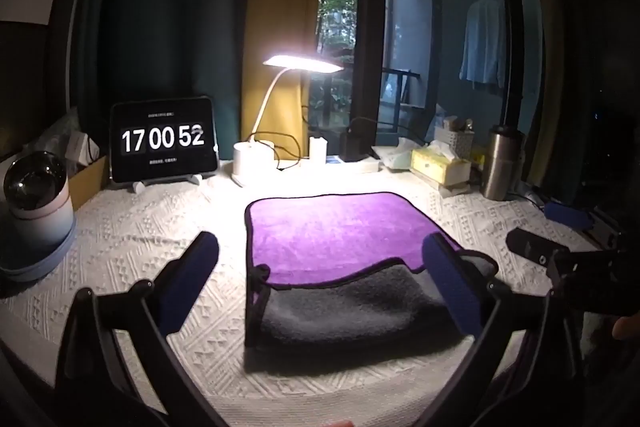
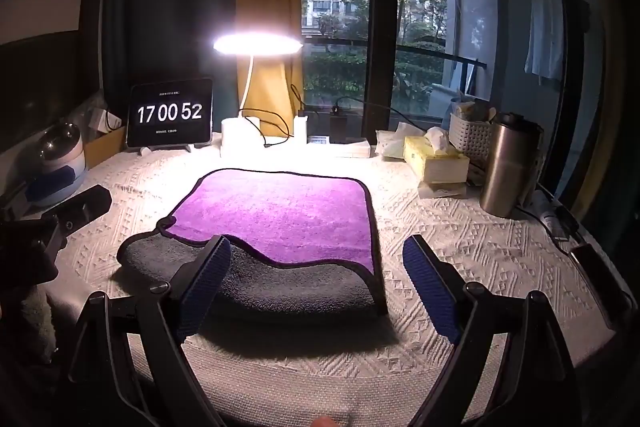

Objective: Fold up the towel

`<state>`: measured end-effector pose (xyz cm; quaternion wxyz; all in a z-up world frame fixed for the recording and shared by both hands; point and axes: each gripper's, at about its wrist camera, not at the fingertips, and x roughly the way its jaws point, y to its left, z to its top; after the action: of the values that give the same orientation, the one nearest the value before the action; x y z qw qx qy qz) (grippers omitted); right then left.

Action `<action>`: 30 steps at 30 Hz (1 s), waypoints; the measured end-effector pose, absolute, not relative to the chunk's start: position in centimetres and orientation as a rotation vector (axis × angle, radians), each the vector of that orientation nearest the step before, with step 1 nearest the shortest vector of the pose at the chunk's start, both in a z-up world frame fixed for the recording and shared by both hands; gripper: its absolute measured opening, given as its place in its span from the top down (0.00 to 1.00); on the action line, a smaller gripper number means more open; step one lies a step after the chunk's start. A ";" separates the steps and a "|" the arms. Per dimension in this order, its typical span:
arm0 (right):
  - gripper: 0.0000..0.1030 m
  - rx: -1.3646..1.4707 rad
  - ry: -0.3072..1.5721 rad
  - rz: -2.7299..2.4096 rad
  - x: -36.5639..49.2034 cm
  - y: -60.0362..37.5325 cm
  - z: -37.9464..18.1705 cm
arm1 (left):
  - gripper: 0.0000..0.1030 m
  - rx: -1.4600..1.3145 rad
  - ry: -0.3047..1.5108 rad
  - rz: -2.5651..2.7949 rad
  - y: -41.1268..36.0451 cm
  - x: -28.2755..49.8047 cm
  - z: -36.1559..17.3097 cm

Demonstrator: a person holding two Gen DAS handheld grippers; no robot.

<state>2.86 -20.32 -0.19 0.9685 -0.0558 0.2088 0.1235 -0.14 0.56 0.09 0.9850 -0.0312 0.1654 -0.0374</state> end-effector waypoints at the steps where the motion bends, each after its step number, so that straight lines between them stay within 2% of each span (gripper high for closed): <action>1: 0.13 -0.114 0.421 0.249 2.9 -20.3 -0.2 | 0.01 -0.062 0.332 -0.075 0.4 -0.3 0.1; 30: 0.13 -0.113 0.431 0.267 2.8 -20.0 -0.8 | 0.01 -0.072 0.364 -0.064 0.8 0.2 -0.2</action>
<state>2.81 -20.05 -0.84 0.9665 -0.0561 0.2129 0.1320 0.23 0.76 -0.15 0.9823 -0.0355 0.1811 -0.0320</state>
